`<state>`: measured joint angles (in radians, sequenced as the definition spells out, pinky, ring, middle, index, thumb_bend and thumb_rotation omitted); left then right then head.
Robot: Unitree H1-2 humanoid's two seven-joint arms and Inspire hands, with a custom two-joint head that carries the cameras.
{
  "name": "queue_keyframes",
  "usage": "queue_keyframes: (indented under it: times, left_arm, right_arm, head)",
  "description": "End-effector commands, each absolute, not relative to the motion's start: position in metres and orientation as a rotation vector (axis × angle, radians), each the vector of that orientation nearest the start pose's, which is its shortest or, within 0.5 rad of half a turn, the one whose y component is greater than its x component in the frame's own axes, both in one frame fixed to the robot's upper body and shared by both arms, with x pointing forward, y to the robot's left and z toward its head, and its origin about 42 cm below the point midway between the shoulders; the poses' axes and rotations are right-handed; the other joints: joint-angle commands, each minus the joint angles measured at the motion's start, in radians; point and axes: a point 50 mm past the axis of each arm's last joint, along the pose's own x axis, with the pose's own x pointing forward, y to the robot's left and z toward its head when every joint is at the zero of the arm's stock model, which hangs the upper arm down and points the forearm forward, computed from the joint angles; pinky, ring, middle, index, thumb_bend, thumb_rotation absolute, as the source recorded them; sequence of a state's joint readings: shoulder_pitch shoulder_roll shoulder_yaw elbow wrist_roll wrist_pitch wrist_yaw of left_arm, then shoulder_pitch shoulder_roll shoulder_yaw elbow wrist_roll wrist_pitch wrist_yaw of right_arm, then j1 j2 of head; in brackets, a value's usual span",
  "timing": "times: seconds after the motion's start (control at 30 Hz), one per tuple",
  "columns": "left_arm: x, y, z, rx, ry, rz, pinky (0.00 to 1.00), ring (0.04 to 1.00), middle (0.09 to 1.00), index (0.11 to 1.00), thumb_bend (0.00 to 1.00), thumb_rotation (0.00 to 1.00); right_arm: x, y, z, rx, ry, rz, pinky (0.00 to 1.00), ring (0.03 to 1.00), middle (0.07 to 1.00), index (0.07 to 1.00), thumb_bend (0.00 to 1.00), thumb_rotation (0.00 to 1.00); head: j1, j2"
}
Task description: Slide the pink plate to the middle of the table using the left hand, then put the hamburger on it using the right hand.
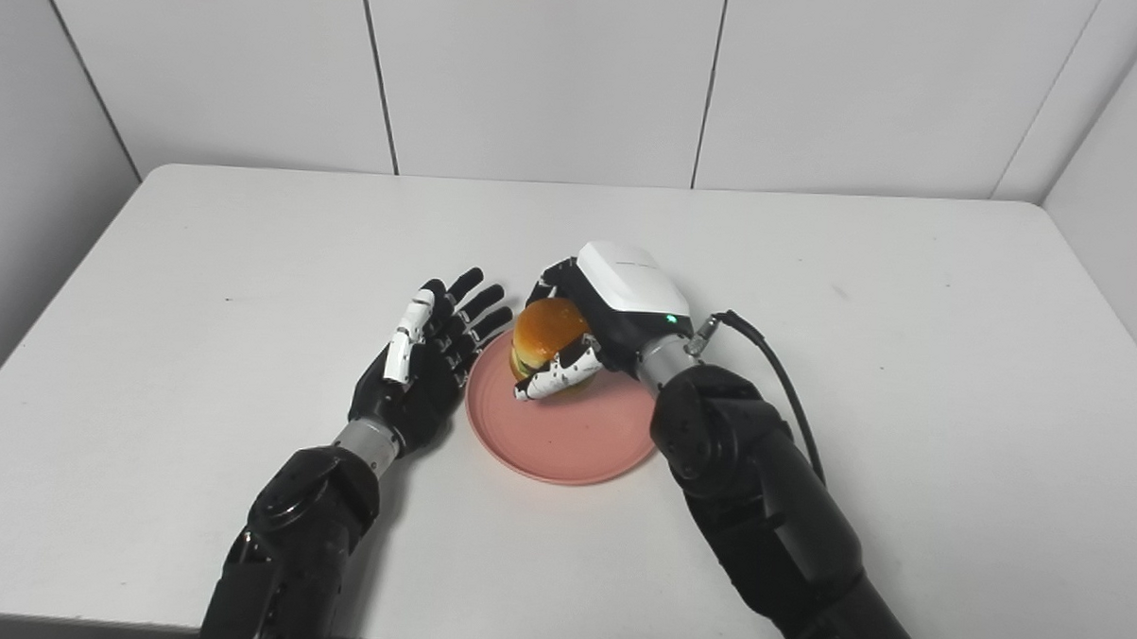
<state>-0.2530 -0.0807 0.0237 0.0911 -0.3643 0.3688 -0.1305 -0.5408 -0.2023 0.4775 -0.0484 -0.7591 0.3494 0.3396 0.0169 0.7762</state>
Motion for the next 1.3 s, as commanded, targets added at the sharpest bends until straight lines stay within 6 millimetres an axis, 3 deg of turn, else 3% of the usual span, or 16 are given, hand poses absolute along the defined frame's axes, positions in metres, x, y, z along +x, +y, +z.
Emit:
queue_keyframes:
  times: [0.0, 0.33, 0.6, 0.9, 1.0, 1.03, 1.13, 1.23, 1.27]
  left_arm:
    - [0.355, 0.146, 0.118, -0.42, 0.277, -0.278, 0.93, 0.919, 0.929, 0.939, 0.34, 1.0]
    - [0.355, 0.148, 0.12, -0.428, 0.274, -0.29, 0.94, 0.922, 0.933, 0.944, 0.34, 1.0]
    - [0.355, 0.148, 0.121, -0.43, 0.276, -0.288, 0.95, 0.933, 0.939, 0.948, 0.34, 1.0]
    - [0.355, 0.149, 0.122, -0.432, 0.276, -0.285, 0.94, 0.936, 0.942, 0.949, 0.34, 1.0]
    - [0.355, 0.15, 0.122, -0.434, 0.276, -0.284, 0.94, 0.928, 0.935, 0.946, 0.34, 1.0]
    - [0.355, 0.15, 0.122, -0.431, 0.276, -0.282, 0.94, 0.928, 0.935, 0.946, 0.34, 1.0]
    - [0.355, 0.15, 0.122, -0.418, 0.275, -0.286, 0.93, 0.94, 0.944, 0.946, 0.34, 1.0]
    - [0.355, 0.15, 0.122, -0.414, 0.277, -0.286, 0.94, 0.951, 0.948, 0.942, 0.34, 1.0]
    - [0.356, 0.15, 0.122, -0.415, 0.278, -0.285, 0.94, 0.951, 0.948, 0.941, 0.34, 1.0]
  right_arm:
    - [0.396, -0.103, 0.251, -1.126, -0.324, 0.449, 0.25, 0.328, 0.404, 0.485, 0.51, 0.14]
    - [0.394, -0.107, 0.235, -1.166, -0.268, 0.463, 0.26, 0.348, 0.426, 0.487, 0.51, 0.14]
    - [0.391, -0.109, 0.229, -1.198, -0.266, 0.459, 0.21, 0.289, 0.36, 0.481, 0.51, 0.14]
    - [0.39, -0.109, 0.225, -1.244, -0.266, 0.465, 0.22, 0.312, 0.403, 0.487, 0.51, 0.14]
    - [0.389, -0.109, 0.225, -1.28, -0.281, 0.465, 0.38, 0.494, 0.573, 0.493, 0.51, 0.15]
    - [0.389, -0.109, 0.226, -1.282, -0.278, 0.465, 0.39, 0.505, 0.584, 0.494, 0.51, 0.15]
    - [0.388, -0.11, 0.228, -1.28, -0.269, 0.465, 0.55, 0.707, 0.787, 0.78, 0.68, 0.4]
    - [0.389, -0.111, 0.227, -1.277, -0.27, 0.469, 0.63, 0.798, 0.886, 0.914, 0.77, 0.56]
    - [0.389, -0.111, 0.227, -1.273, -0.266, 0.473, 0.64, 0.802, 0.89, 0.92, 0.77, 0.57]
  head:
    - [0.001, 0.003]
    - [-0.004, 0.011]
    - [-0.005, 0.017]
    - [-0.011, 0.02]
    - [-0.012, 0.021]
    - [-0.012, 0.022]
    - [-0.012, 0.022]
    - [-0.014, 0.023]
    - [-0.015, 0.023]
